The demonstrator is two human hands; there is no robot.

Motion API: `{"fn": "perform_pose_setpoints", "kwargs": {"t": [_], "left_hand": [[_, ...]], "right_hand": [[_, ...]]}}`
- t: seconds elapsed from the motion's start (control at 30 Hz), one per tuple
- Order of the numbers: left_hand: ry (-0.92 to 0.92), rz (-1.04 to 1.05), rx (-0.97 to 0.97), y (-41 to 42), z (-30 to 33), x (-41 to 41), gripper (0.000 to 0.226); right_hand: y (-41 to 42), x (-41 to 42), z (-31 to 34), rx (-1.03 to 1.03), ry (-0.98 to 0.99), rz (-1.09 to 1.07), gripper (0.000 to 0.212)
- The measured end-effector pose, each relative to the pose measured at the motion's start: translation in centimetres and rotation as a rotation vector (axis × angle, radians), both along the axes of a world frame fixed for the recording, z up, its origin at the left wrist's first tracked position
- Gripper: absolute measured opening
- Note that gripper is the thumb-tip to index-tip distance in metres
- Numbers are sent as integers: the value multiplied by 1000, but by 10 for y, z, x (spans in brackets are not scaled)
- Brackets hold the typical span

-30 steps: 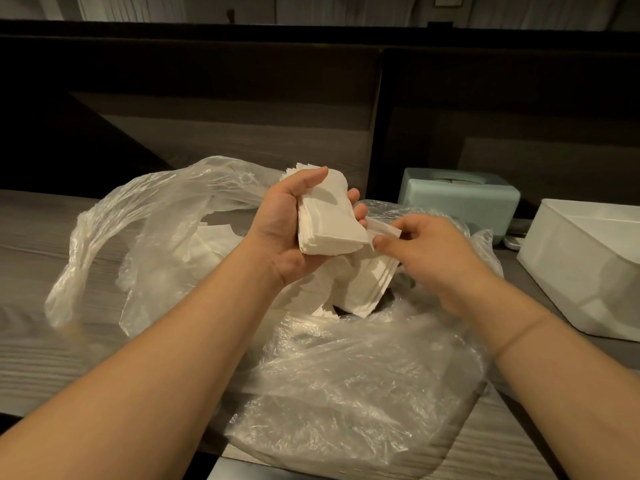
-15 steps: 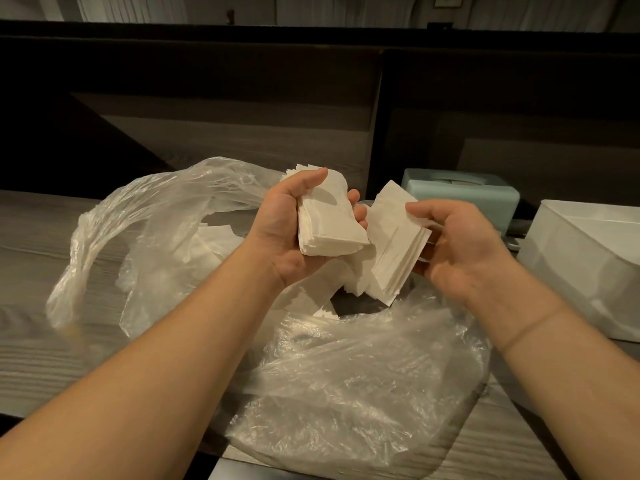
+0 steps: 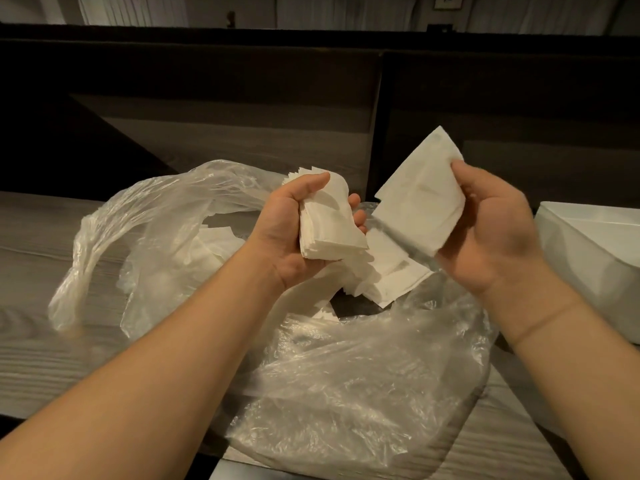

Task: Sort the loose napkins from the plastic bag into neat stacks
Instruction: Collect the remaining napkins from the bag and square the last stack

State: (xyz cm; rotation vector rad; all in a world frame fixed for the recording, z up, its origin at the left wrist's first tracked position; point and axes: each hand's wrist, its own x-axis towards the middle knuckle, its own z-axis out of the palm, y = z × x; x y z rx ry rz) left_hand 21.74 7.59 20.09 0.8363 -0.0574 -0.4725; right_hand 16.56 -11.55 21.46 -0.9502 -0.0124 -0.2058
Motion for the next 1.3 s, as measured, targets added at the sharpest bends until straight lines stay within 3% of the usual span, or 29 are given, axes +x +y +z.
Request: {"fn": "perform_pose_setpoints", "kwargs": {"t": [0.13,0.27,0.43,0.8,0.97,1.17,1.3], "left_hand": [[-29,-15,88,-1,0,-3,38],[-92,-143,182,-6,-2,-6,57],[-156,-179,253,-8,-4,-7,69],[-236,-244,295,-8,-8,-6,77],[-272,-244,245,-7,-10,-8,33],[-256,-232,206,-6,-10,-7,35],[-251,-235,233,-9,-9,-13,51]], "right_hand": [[3,-11,4,-158,-34,181,46],[16,-5,-3,-638,-7,33,20],[24,-1,-16,-841,-51,-108,13],[21,3,-20,-812,-84,-267,7],[19,4,-20,-880,-96,-308,21],[15,3,-6,-486,72,-110,9],[23,0,-11,-422,116,-101,6]]}}
